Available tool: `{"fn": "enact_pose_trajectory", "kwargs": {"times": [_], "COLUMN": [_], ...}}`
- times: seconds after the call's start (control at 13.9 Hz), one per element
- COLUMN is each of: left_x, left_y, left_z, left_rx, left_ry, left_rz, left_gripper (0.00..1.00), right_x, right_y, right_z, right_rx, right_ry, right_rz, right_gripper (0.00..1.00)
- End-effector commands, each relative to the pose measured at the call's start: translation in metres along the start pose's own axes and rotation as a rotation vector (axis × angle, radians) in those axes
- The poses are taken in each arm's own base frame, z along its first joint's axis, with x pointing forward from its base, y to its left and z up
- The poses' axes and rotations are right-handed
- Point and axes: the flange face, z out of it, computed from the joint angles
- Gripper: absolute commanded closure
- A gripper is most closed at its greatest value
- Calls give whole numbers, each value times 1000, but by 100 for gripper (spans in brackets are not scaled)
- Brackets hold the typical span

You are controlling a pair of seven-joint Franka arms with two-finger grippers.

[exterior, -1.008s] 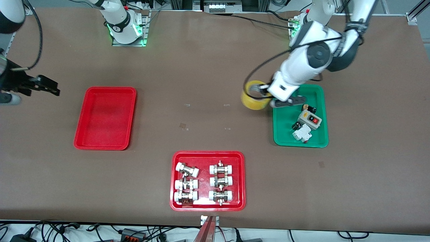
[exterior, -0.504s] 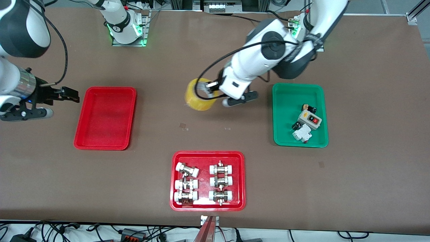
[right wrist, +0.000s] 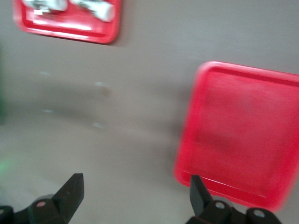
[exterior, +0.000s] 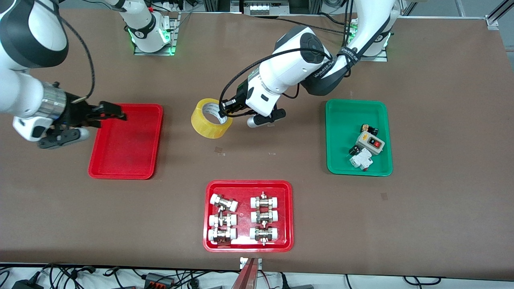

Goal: Left arm passes tape to right arm into tray
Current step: 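Carry the tape toward the right gripper while the right gripper reaches it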

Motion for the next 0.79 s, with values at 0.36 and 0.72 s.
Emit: {"fn": "enact_pose_trajectory", "kwargs": {"times": [0.36, 0.72], "left_x": [2, 3], "left_y": [9, 9], "left_z": [-9, -12], "left_rx": [-37, -39], "left_ry": [-16, -15], "left_rz": [-12, -18], "left_gripper": [96, 95], "right_x": [26, 42], "right_y": [-70, -128], "right_z": [34, 47], "right_rx": [455, 499], "right_ry": [10, 17], "right_rz": [-137, -211], "right_gripper": [0, 0]}}
